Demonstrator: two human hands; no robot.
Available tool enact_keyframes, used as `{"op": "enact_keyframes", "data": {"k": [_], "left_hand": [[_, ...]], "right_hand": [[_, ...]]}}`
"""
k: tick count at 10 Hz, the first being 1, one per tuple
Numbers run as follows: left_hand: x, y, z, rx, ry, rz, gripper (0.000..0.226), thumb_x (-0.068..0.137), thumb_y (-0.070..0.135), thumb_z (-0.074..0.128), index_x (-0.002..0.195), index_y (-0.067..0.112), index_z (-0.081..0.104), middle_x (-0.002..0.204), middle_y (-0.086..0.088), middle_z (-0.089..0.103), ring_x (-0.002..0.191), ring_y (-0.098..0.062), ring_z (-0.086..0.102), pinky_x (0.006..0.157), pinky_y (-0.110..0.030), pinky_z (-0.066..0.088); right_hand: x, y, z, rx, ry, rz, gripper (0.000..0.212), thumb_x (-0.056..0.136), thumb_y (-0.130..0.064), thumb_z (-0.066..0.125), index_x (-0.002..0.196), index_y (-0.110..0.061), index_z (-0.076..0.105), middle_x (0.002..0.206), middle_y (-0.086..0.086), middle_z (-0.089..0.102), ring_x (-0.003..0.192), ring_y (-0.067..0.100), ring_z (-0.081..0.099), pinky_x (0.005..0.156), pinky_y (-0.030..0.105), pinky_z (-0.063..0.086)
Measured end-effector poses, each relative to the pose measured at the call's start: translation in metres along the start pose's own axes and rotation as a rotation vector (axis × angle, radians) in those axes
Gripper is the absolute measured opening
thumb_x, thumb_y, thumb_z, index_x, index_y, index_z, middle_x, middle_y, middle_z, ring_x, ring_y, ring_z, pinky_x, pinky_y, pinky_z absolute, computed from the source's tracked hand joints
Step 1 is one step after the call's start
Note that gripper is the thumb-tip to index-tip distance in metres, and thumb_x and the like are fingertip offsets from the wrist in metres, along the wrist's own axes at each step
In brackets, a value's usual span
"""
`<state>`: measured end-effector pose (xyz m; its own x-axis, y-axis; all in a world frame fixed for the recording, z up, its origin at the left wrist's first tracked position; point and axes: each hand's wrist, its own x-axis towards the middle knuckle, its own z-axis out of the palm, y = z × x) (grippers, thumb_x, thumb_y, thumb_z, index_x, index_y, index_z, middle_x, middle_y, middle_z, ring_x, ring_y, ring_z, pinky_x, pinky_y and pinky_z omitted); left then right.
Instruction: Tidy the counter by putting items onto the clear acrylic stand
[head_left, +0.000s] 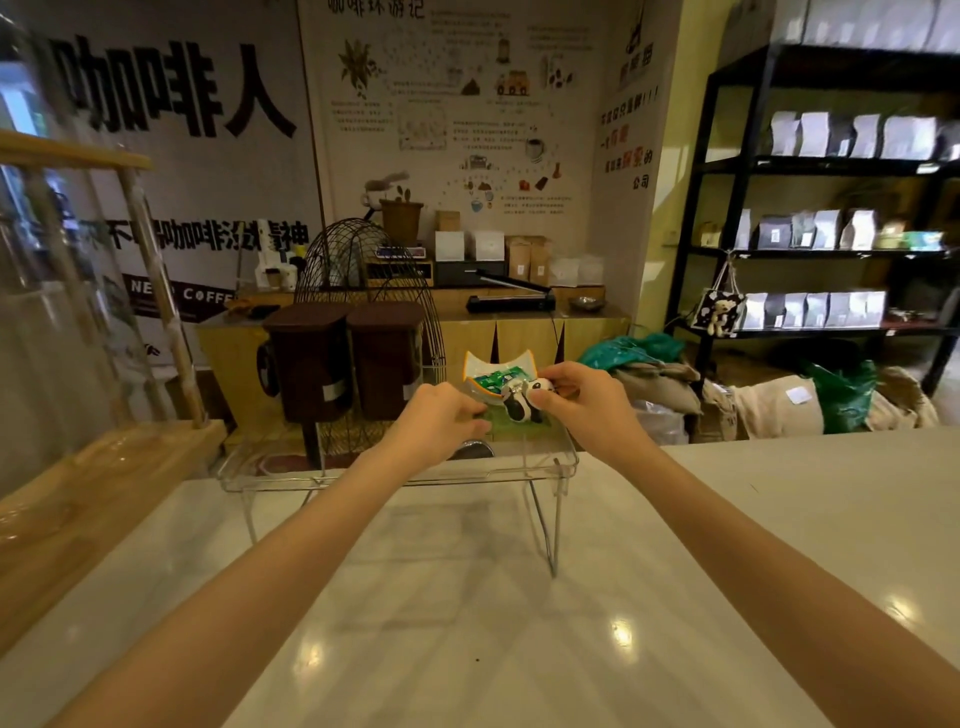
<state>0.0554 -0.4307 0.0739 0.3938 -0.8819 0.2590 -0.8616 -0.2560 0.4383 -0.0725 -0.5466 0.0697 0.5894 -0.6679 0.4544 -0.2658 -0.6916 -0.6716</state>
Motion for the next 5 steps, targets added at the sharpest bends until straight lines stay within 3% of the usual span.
{"op": "enact_keyframes", "data": {"k": [1, 3, 4, 5], "left_hand": [[-0.002, 0.002, 0.001, 0.016, -0.004, 0.011, 0.033, 0.089, 0.022, 0.054, 0.119, 0.009, 0.06, 0.097, -0.015, 0.07, 0.062, -0.011, 0.051, 0.066, -0.027, 0.045], [-0.01, 0.008, -0.001, 0.014, -0.012, -0.01, 0.041, 0.091, 0.033, 0.046, 0.129, 0.015, 0.051, 0.086, -0.014, 0.068, 0.06, -0.014, 0.055, 0.055, -0.028, 0.042], [-0.011, 0.006, -0.008, 0.021, -0.018, -0.015, 0.045, 0.09, 0.037, 0.046, 0.132, 0.02, 0.047, 0.083, -0.008, 0.066, 0.065, -0.018, 0.057, 0.061, -0.03, 0.045], [-0.02, 0.008, -0.022, 0.064, 0.039, -0.011, 0.048, 0.09, 0.037, 0.046, 0.135, 0.021, 0.042, 0.118, -0.016, 0.063, 0.099, -0.032, 0.061, 0.08, -0.038, 0.05]], "right_hand": [[-0.003, -0.001, 0.001, 0.022, -0.001, 0.032, 0.041, 0.087, -0.025, 0.059, 0.124, -0.009, 0.055, 0.121, 0.009, 0.064, 0.098, 0.011, 0.054, 0.077, 0.019, 0.041], [-0.036, -0.006, -0.002, 0.109, -0.067, 0.042, 0.048, 0.09, -0.025, 0.054, 0.135, -0.015, 0.042, 0.131, 0.002, 0.056, 0.11, 0.011, 0.051, 0.09, 0.024, 0.039], [-0.066, -0.004, -0.004, 0.135, -0.079, 0.076, 0.049, 0.09, -0.026, 0.053, 0.136, -0.017, 0.042, 0.134, 0.002, 0.053, 0.118, 0.014, 0.05, 0.096, 0.031, 0.042], [-0.101, -0.003, -0.012, 0.216, -0.072, 0.072, 0.038, 0.089, -0.03, 0.054, 0.126, -0.025, 0.05, 0.123, -0.003, 0.058, 0.111, 0.013, 0.054, 0.087, 0.026, 0.046]]}}
